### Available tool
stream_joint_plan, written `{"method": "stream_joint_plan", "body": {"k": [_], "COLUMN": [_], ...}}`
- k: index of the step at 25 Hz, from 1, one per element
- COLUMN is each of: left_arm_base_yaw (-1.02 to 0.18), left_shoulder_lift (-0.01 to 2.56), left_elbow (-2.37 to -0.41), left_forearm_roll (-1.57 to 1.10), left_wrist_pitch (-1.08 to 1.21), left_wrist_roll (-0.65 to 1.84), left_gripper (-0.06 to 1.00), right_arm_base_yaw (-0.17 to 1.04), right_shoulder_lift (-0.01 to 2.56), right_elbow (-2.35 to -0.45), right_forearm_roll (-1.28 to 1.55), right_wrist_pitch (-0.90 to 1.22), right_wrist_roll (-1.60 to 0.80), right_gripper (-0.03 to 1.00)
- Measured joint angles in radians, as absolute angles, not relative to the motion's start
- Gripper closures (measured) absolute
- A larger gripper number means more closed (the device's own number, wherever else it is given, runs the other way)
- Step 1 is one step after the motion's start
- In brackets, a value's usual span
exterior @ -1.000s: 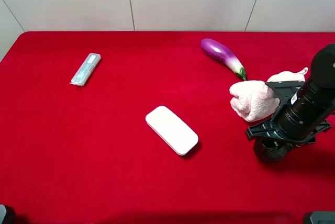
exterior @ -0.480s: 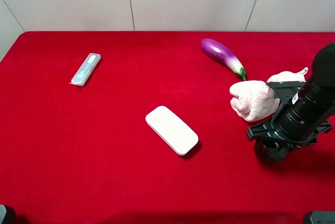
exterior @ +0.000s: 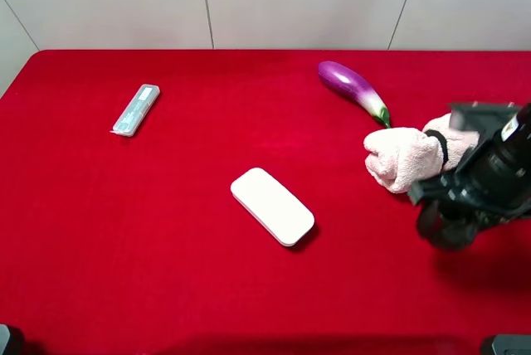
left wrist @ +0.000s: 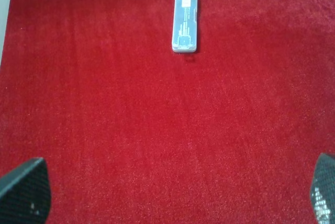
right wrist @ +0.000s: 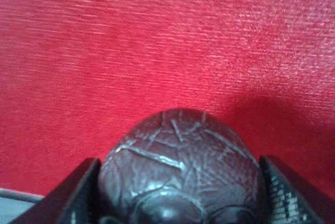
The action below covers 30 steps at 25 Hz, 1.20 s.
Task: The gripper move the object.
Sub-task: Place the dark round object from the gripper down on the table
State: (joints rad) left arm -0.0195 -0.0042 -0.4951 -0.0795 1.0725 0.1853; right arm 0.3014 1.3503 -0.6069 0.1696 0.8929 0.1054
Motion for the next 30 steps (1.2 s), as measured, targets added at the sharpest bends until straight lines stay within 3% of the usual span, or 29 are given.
{"method": "stream_joint_plan", "body": {"k": [13, 30], "left_arm_base_yaw": [-0.020, -0.020], "left_shoulder_lift": [-0.004, -0.004], "left_elbow": [-0.495, -0.495], "left_forearm_roll": [-0.080, -0.080], "left_wrist_pitch": [1.073, 1.073], "left_wrist_roll": [0.185, 0.185], "left_gripper": [-0.05, -0.05], "right_arm_base_yaw": [0.303, 0.559], "right_shoulder_lift": [1.357, 1.643], "right_elbow": [-0.872, -1.251], "right_forearm_roll": [0.165, 0.083], "right_wrist_pitch": [1.111, 1.187], "right_wrist_roll": [0.120, 0.200], "right_gripper": [0.52, 0.52]}}
